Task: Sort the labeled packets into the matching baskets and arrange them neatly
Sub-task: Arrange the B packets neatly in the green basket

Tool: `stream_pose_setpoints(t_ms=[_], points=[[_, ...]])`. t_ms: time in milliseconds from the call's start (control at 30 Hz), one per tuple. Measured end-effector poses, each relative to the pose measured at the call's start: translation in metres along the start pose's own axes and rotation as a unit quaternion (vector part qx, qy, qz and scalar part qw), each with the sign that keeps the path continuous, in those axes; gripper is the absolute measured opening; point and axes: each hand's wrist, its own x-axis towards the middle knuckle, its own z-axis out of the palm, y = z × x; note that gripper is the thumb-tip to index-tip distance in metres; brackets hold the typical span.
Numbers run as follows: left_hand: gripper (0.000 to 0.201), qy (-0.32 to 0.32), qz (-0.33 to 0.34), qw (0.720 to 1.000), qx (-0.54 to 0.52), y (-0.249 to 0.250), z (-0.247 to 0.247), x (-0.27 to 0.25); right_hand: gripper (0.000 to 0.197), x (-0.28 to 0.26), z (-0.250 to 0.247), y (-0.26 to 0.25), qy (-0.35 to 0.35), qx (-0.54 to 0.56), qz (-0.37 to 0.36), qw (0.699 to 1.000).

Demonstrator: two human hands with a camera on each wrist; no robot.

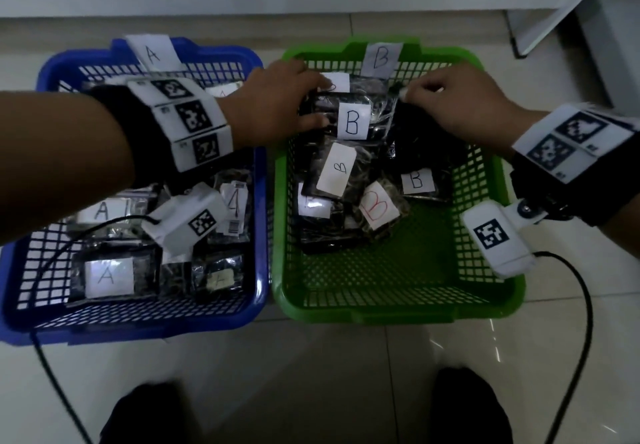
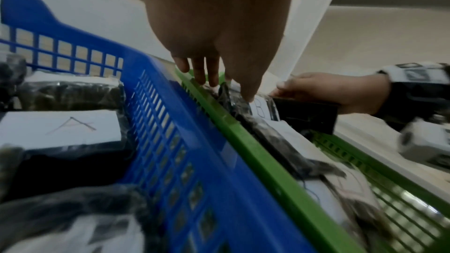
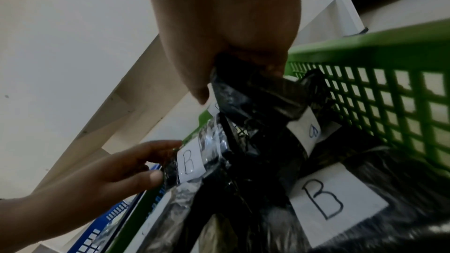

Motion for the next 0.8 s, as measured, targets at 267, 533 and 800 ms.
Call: stream_pose_setpoints(t_ms=[267,533,800], points=[[0.048,0.029,-0.044,0.998,0.014,-0.008,-0.001,0.02,0.036,-0.01,-0.006,-0.003,0.011,0.105,0.035,0.994],[0.05,0.019,-0.034,0.999,0.009,-0.009,-0.012,0.025,0.038,-0.02,0.0,-0.009,-0.042,0.048,-0.038,0.997],[0.044,0.097,-0.007,0.974,-0.205,0.022,-0.049,-0.006,0.062,-0.027,-0.016,-0.015,0.047,0.09,-0.107,0.989]])
